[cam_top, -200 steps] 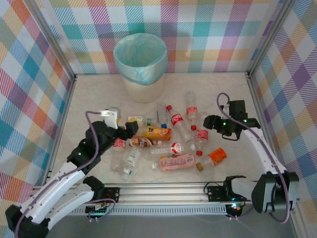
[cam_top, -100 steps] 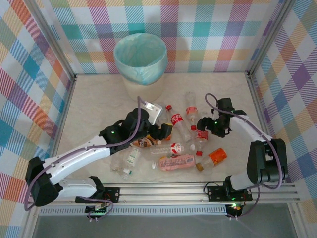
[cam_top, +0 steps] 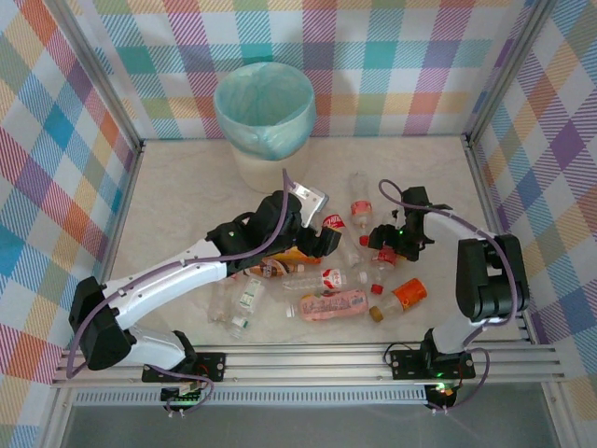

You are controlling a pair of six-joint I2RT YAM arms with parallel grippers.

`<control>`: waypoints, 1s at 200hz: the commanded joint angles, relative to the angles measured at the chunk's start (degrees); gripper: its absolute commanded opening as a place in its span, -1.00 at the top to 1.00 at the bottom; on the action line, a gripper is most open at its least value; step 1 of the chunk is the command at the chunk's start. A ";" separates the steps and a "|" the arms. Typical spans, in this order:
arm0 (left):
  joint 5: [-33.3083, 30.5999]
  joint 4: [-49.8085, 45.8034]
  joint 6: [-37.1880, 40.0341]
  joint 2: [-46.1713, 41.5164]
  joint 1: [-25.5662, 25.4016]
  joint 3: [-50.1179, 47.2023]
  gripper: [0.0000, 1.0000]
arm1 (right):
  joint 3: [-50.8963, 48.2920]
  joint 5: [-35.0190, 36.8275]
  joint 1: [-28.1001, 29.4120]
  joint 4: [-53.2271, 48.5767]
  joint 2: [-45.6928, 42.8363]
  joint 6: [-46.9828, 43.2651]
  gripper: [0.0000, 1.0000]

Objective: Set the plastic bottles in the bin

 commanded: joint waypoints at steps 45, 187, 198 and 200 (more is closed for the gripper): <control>-0.91 -2.22 0.54 0.73 -0.82 3.60 -0.74 | 1.97 0.06 0.09 0.82 1.33 -1.17 -0.39; -8.09 -10.55 -4.95 7.56 1.07 27.11 -0.79 | 12.84 4.25 1.27 -7.45 -24.87 -4.96 -0.10; -5.47 -11.65 -5.93 8.72 2.31 30.01 -0.79 | 13.73 1.63 2.39 -6.02 -27.49 -6.71 -0.10; -4.92 -11.87 -6.13 8.86 2.56 30.28 -0.79 | 13.74 1.20 2.52 -5.66 -28.05 -7.05 -0.10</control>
